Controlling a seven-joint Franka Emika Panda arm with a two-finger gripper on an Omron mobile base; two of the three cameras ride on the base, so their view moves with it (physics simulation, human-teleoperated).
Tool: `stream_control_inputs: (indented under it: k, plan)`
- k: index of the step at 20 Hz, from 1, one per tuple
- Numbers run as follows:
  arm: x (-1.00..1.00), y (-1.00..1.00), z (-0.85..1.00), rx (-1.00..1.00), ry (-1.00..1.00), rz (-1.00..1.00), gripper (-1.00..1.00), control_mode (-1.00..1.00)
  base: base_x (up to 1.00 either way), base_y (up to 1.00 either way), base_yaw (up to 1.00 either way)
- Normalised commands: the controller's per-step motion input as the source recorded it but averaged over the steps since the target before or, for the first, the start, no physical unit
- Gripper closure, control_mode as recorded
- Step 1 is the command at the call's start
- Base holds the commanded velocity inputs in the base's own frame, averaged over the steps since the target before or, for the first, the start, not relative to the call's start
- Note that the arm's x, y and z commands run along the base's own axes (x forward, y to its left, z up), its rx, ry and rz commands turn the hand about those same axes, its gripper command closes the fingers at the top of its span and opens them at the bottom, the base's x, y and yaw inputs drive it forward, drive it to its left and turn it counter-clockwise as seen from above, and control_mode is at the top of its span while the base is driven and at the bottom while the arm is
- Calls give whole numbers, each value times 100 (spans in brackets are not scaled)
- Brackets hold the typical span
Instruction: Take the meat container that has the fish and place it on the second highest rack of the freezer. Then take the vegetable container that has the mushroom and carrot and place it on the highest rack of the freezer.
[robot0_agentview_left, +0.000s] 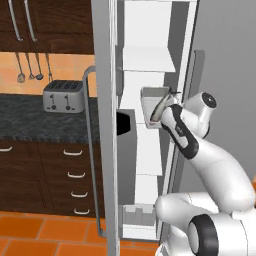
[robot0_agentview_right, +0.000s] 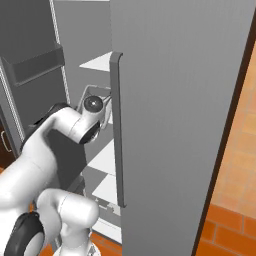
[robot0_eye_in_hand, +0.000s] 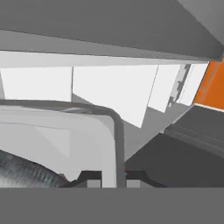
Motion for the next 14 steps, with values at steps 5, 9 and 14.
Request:
stream_control_inputs:
  k: [5,9,14]
  plan:
    - [51,12,-5,-7,0,-10,100,-100,0,0,0]
    - [48,33,-1,-13,-2,-3,100,-100,0,0,0]
    - [37,9,0,-2,-6,0,100,-100,0,0,0]
